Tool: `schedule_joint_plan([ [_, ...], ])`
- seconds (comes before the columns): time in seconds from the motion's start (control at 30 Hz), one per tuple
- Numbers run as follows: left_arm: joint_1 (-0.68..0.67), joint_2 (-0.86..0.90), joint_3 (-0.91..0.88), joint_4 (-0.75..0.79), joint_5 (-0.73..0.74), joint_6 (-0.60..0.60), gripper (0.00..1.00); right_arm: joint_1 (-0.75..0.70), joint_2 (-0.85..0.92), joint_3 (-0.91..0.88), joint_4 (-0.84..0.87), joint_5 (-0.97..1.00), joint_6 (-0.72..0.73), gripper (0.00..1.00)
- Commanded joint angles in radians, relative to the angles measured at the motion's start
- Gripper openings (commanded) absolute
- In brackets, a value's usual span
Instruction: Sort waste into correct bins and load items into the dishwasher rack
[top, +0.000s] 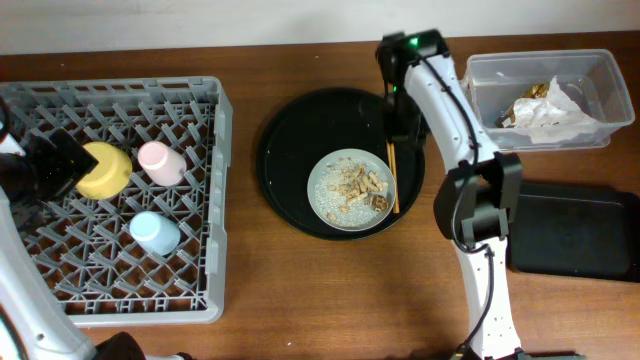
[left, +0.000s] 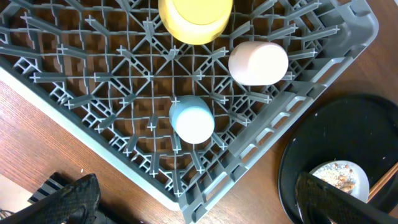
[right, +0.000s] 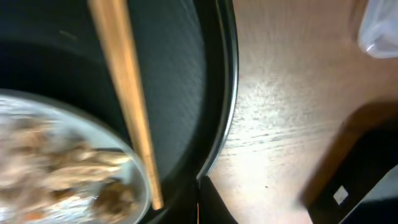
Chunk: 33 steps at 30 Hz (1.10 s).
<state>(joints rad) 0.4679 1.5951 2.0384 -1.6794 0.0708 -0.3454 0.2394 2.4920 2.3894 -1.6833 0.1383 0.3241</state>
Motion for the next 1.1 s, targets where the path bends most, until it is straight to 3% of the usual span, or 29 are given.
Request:
schedule_joint_plan([
  [0.0, 0.002, 0.000, 0.000, 0.002, -0.008, -0.009, 1.00, -0.003, 0.008, -0.095, 0.009, 0.022, 0.032, 0.04],
  [0.2, 0.002, 0.000, 0.000, 0.002, -0.008, -0.009, 1.00, -0.003, 0.008, -0.114, 0.017, -0.134, -0.033, 0.04],
  [1.07, 0.002, 0.000, 0.000, 0.002, -0.008, -0.009, 1.00, -0.001, 0.008, -0.212, 0.076, -0.192, -0.032, 0.04],
])
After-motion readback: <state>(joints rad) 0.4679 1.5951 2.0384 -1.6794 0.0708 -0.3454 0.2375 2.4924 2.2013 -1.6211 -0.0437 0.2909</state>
